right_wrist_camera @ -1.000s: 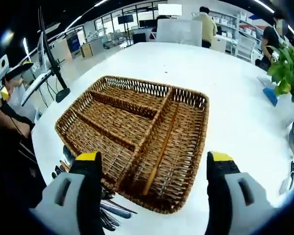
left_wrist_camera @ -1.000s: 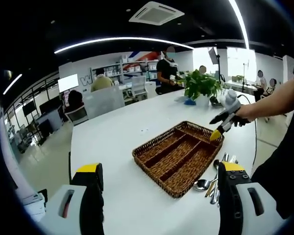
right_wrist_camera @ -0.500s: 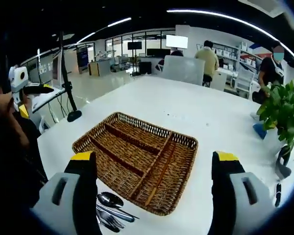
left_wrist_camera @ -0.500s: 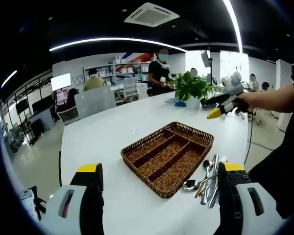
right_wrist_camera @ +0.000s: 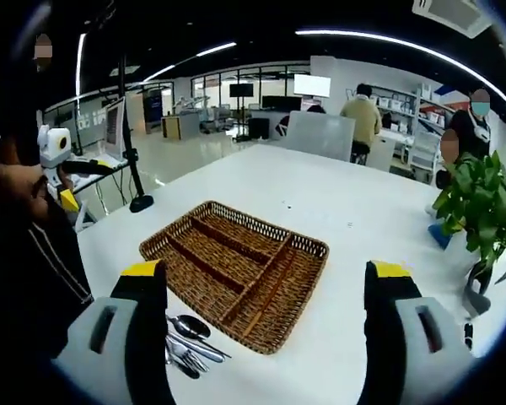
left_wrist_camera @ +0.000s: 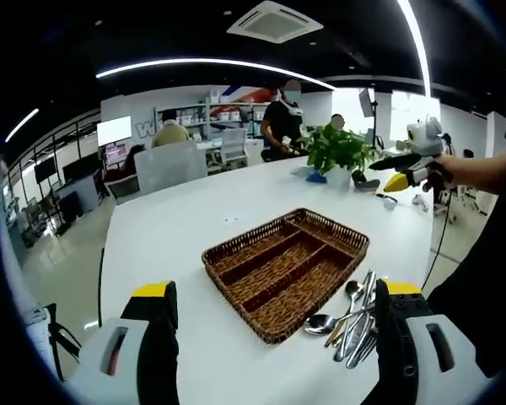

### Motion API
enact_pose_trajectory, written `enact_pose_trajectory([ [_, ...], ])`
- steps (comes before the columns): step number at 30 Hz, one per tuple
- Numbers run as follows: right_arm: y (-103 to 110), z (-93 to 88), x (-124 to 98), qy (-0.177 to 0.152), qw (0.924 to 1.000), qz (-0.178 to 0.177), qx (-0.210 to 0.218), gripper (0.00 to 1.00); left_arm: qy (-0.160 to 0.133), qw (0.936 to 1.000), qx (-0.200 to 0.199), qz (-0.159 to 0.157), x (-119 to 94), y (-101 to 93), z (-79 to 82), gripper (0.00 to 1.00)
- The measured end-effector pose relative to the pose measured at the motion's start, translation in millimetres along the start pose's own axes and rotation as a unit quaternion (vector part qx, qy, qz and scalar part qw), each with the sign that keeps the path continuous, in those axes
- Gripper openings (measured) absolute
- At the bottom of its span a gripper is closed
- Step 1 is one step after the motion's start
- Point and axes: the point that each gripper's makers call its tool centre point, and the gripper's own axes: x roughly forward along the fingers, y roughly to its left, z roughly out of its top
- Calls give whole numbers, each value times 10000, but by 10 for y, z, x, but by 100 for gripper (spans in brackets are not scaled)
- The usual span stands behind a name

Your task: Arrange the knives, forks, and spoons in their matching storage slots by inserting each utensil handle-first until every utensil is classified and aligned in the correct compartment

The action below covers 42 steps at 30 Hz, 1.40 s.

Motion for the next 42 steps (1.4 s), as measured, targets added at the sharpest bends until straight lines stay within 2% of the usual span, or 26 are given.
enact_pose_trajectory([
  [1, -21, -15, -14, -16, 10000, -2, -65, 100, 36, 9999, 101, 20, 5, -18, -22, 99],
  [5, 54, 12, -63, -75, 9997, 211, -23, 100, 93, 10000, 33, -3, -11, -79, -71, 99],
  [7, 86, -1, -74, -24, 9996, 247, -114, 100, -29, 9999, 67, -104, -43, -121, -50, 99],
  [10, 93, 4, -86, -62, 9996, 255, -90, 100, 99, 9999, 108, -36, -71, -71, -122, 99],
  [14, 125, 28, -96, -73, 9996, 262, -59, 100, 39, 10000, 65, -20, -121, -8, -100, 99],
  [17, 193, 81, -75, -237, 9993, 275, -75, 100, 25, 9998, 150, -94, -140, 13, -107, 99],
  [18, 248, 60, -31, -284, 9992, 289, -48, 100, -25, 9994, 337, -51, -152, 67, -112, 99],
  [20, 313, 31, -10, -275, 9992, 295, -30, 100, -38, 9993, 322, -185, -159, 87, -137, 99],
  [21, 416, 18, -7, -358, 9987, 337, -102, 100, -45, 9992, 299, -273, -160, 98, -152, 99],
  [23, 476, -36, 5, -241, 9992, 290, -147, 100, 16, 9988, 374, -312, -151, 138, -196, 99],
  [25, 542, -4, -15, -274, 9991, 306, -105, 100, 90, 9987, 333, -373, -144, 163, -225, 99],
  [30, 614, 75, 31, -287, 9986, 382, -241, 100, 21, 9988, 290, -391, -108, 149, -172, 99],
  [31, 623, 126, 35, -404, 9980, 392, -279, 100, -28, 9987, 303, -408, -97, 135, -157, 99],
  [34, 636, 164, 56, -445, 9977, 404, -312, 100, 11, 9979, 407, -494, -80, 94, -162, 99],
  [38, 697, 188, 97, -468, 9967, 544, -376, 100, -10, 9989, 286, -362, -76, 142, -156, 99],
  [42, 751, 192, 174, -445, 9958, 703, -394, 100, 24, 9988, 395, -274, -97, 182, -114, 99],
])
